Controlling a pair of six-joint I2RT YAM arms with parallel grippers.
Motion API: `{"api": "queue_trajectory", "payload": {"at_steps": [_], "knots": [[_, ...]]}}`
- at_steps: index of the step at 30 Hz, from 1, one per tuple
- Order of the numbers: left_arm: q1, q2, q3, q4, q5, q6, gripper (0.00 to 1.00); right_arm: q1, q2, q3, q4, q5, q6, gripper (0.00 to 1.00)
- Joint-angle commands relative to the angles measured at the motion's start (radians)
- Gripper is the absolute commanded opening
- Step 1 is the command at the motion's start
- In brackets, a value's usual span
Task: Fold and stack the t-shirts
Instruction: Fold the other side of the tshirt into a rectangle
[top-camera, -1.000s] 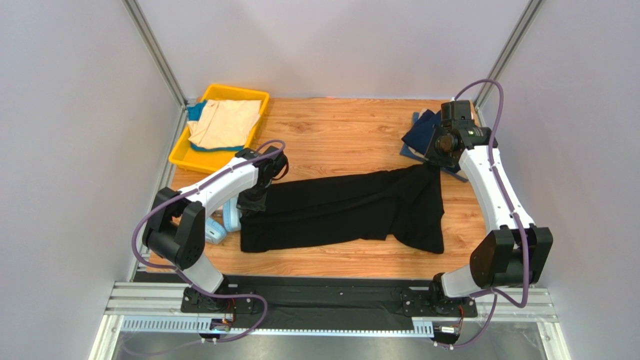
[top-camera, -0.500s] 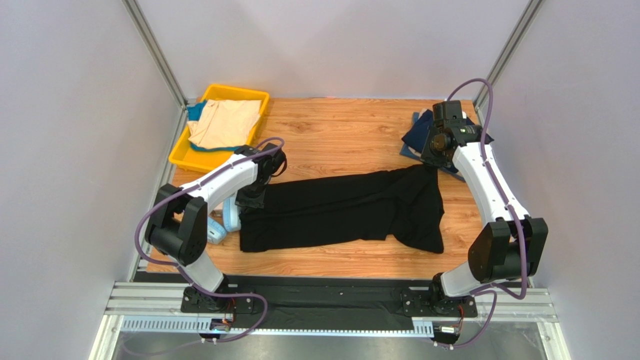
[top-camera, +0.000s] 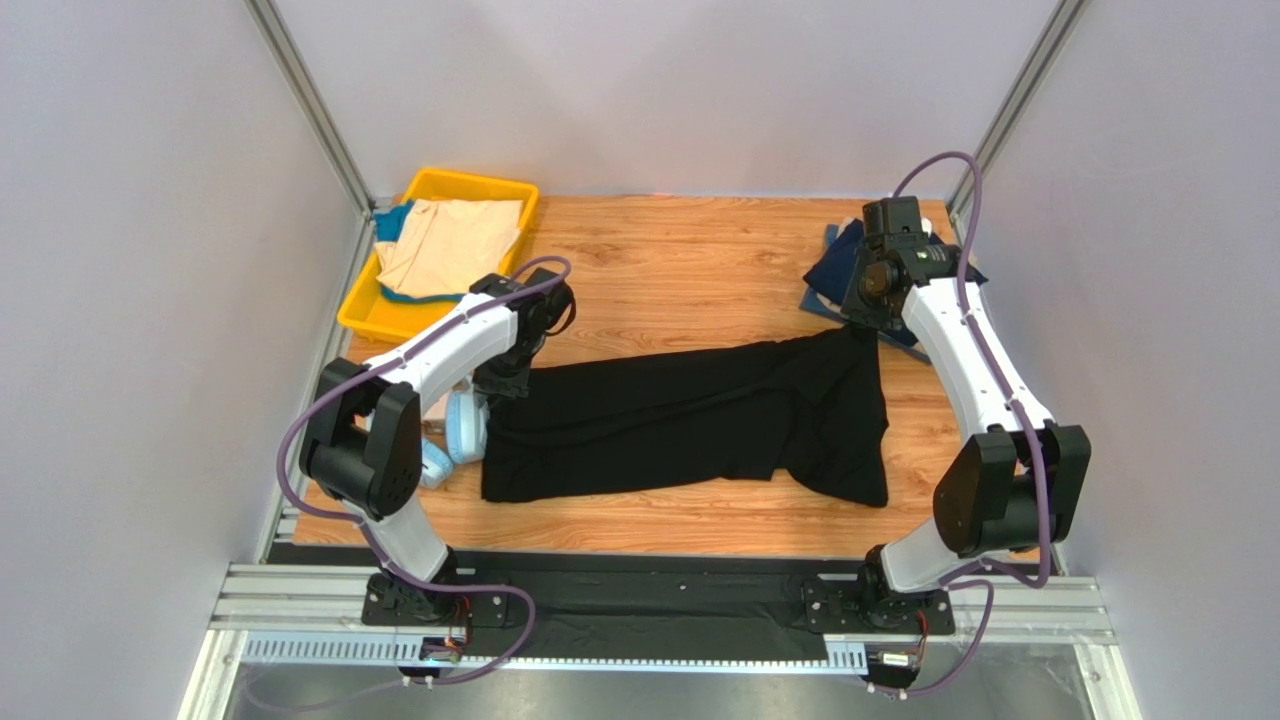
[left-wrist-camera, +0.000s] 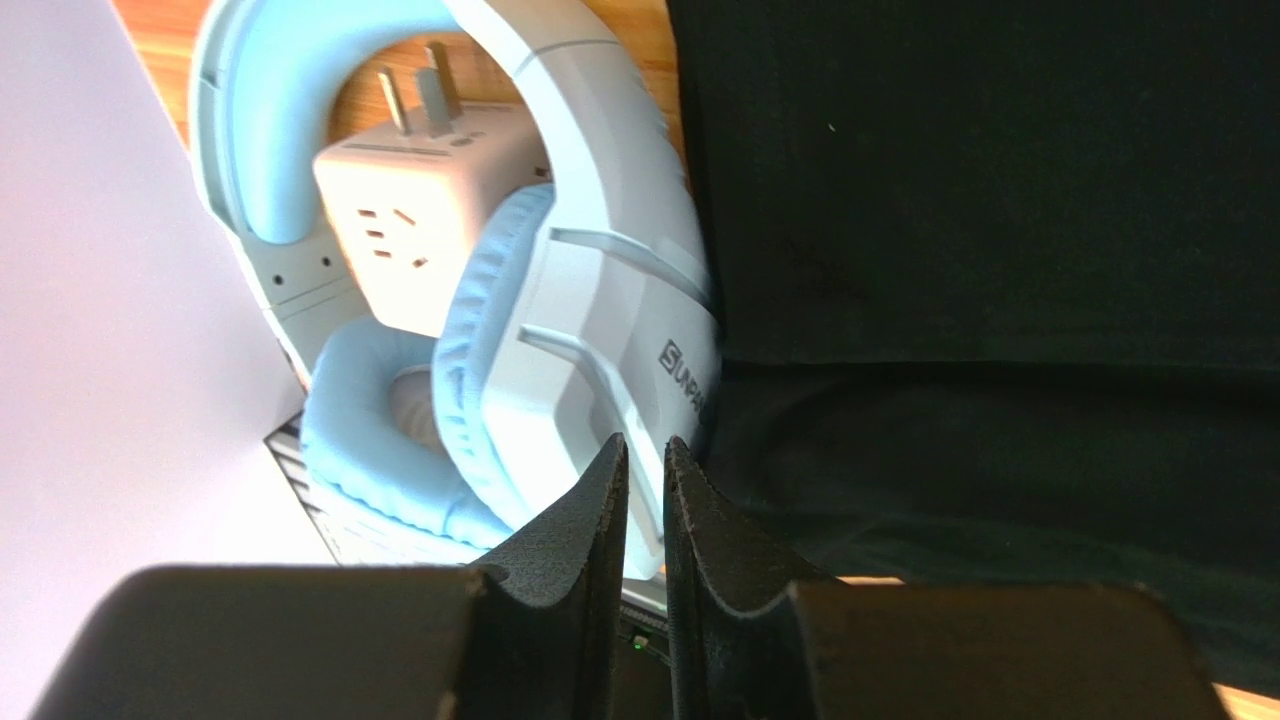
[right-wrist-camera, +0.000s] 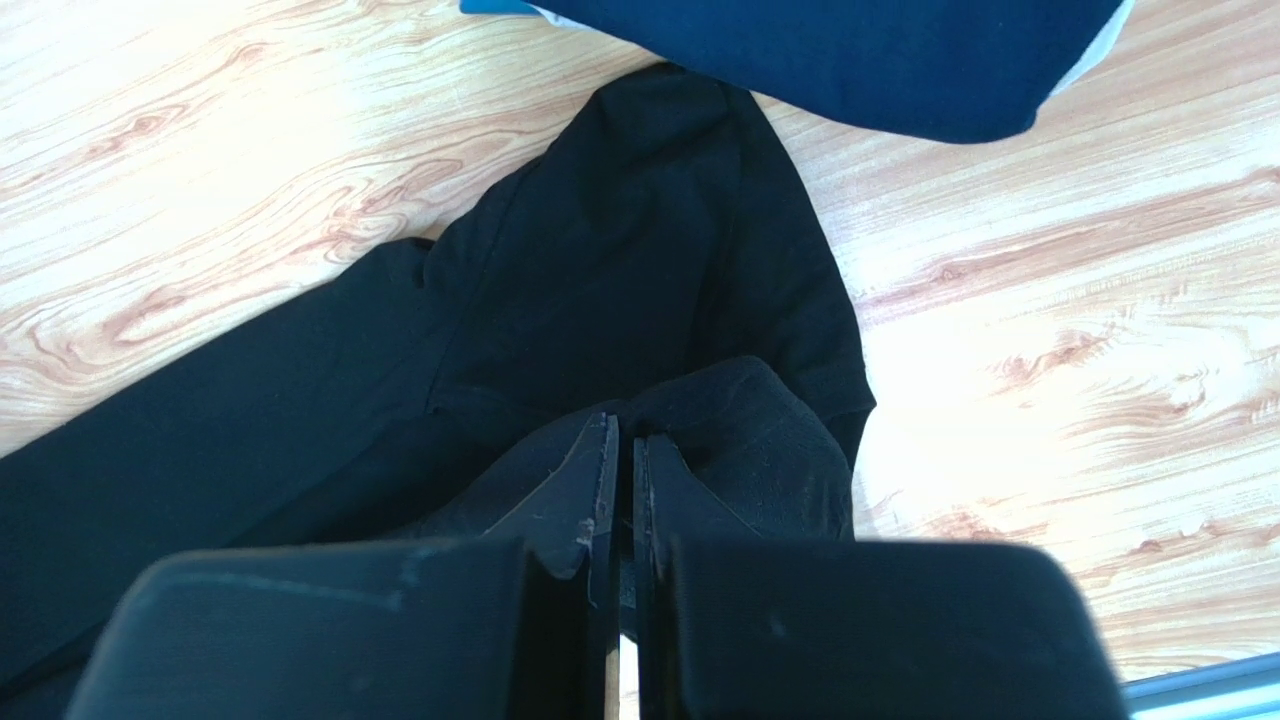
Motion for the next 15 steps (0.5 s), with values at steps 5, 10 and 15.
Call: {"api": "queue_trajectory", "payload": {"at_steps": [5, 10, 15], "knots": [[0.004, -0.027, 0.094, -0.078, -0.067, -0.007, 0.21, 0.003, 0.054, 0.05, 0.047, 0.043, 0.0, 0.0], [-0.034, -0.128, 0.09, -0.04, 0.12, 0.011, 0.21, 0.003, 0.057, 0.054, 0.05, 0.056, -0.001, 0.31], [-0.142, -0.107, 0.016, -0.006, 0.153, -0.047, 0.2, 0.016, 0.0, 0.04, 0.05, 0.117, 0.008, 0.45]]}}
